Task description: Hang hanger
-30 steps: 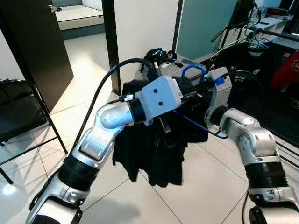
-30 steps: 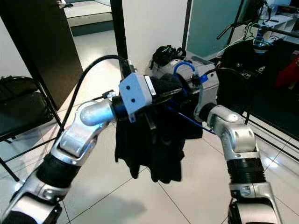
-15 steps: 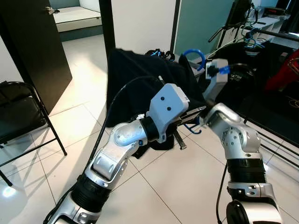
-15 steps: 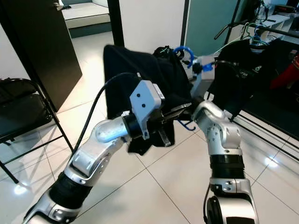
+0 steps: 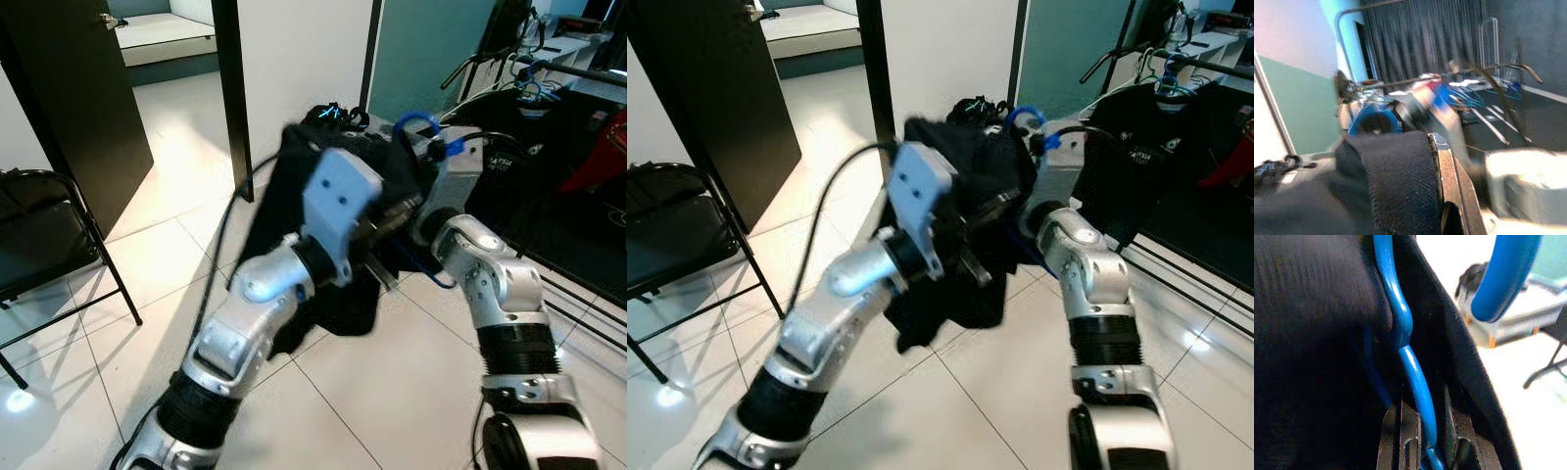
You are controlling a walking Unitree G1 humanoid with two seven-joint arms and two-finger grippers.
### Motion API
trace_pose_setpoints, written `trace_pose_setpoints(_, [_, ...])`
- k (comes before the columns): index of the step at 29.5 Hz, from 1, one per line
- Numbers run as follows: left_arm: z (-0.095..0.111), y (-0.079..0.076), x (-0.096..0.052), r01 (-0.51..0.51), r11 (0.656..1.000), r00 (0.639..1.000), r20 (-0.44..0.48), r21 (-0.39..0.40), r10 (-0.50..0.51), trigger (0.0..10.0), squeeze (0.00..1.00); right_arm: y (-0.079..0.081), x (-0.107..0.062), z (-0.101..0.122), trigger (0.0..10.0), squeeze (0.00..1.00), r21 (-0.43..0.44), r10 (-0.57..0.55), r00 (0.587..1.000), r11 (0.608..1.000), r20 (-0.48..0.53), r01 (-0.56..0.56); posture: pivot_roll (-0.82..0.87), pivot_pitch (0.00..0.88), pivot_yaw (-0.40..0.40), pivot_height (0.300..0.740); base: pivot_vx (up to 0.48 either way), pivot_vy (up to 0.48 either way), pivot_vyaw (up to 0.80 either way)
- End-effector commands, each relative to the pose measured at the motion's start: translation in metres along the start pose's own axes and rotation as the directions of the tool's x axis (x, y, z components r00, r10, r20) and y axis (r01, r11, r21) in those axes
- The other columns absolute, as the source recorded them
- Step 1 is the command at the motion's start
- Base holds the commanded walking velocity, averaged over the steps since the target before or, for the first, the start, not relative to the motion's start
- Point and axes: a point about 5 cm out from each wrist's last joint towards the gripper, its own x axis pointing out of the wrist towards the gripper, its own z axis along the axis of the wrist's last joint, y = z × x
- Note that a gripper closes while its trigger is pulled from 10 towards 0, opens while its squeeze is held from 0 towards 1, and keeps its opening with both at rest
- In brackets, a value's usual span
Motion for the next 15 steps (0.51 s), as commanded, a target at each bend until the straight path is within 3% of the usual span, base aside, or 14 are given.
trace_pose_setpoints(1, [0.010,0.028,-0.004,-0.135,0.991,0.990,0.039,-0.018,0.135,10.0,0.00,0.010,-0.003,-0.006,10.0,0.00,-0.022,0.053,0.996,0.998,-0.070,-0.054,-0.05,0.019,-0.009,0.740,0.000,0.000,0.00])
trace_pose_setpoints(2, [0.010,0.028,-0.004,-0.135,0.991,0.990,0.039,-0.018,0.135,10.0,0.00,0.010,-0.003,-0.006,10.0,0.00,-0.022,0.053,0.996,0.998,-0.070,-0.054,-0.05,0.019,-0.009,0.740,0.000,0.000,0.00])
trace_pose_setpoints(4, [0.015,0.053,-0.012,-0.252,0.966,0.966,0.050,-0.048,0.255,10.0,0.00,0.015,-0.008,-0.013,10.0,0.00,0.006,0.100,0.986,0.995,-0.135,-0.100,-0.05,0.019,-0.009,0.740,0.000,0.000,0.00])
trace_pose_setpoints(6, [0.018,0.067,-0.018,-0.318,0.947,0.946,0.051,-0.056,0.320,10.0,0.00,0.022,-0.015,-0.017,10.0,0.00,0.020,0.174,0.968,0.985,-0.180,-0.173,-0.05,0.023,-0.006,0.740,0.000,0.000,0.00])
trace_pose_setpoints(10, [0.020,0.076,-0.023,-0.372,0.926,0.925,0.052,-0.067,0.376,10.0,0.00,0.026,-0.019,-0.017,10.0,0.00,-0.001,0.190,0.961,0.981,-0.203,-0.194,-0.05,0.024,-0.005,0.740,0.000,0.000,0.00])
trace_pose_setpoints(15, [0.018,0.074,-0.025,-0.380,0.921,0.922,0.048,-0.083,0.385,10.0,0.00,0.008,-0.015,0.000,10.0,0.00,0.000,0.049,0.987,0.999,-0.155,-0.049,-0.05,0.031,-0.003,0.740,0.000,0.000,0.00])
